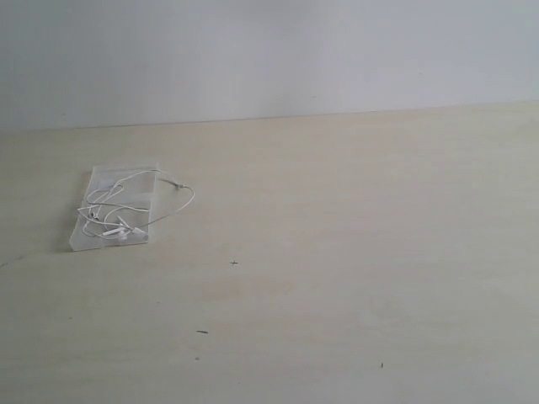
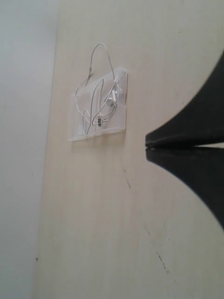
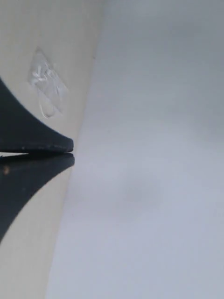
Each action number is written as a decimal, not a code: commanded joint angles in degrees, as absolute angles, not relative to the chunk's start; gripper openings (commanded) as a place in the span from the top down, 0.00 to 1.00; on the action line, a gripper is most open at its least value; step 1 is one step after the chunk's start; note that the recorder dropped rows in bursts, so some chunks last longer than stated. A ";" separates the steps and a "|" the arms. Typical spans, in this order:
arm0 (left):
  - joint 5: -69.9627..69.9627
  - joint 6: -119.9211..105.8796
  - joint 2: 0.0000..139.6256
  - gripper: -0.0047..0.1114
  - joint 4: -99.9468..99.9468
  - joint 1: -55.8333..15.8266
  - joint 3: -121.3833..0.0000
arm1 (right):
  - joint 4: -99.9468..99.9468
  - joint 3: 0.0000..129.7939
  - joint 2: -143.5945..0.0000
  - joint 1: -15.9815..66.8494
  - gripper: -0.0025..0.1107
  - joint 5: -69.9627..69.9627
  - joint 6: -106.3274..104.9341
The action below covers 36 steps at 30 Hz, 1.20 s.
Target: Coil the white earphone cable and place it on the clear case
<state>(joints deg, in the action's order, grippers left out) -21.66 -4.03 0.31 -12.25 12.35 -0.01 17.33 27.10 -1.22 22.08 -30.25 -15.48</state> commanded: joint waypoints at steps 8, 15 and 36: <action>-21.72 -4.10 0.00 0.96 -12.30 12.01 0.00 | 28.90 8.27 0.00 17.36 0.98 -0.83 -11.92; -21.72 -4.10 0.00 0.96 -12.30 12.01 0.00 | 26.39 4.44 0.00 17.36 0.98 -0.68 -13.96; -21.72 -4.10 0.00 0.96 -12.30 12.01 0.00 | -6.50 0.00 0.00 16.74 0.98 -15.96 14.92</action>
<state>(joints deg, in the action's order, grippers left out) -21.99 -4.03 0.31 -12.25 12.35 -0.01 -5.68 0.26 -0.23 17.58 -12.09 14.75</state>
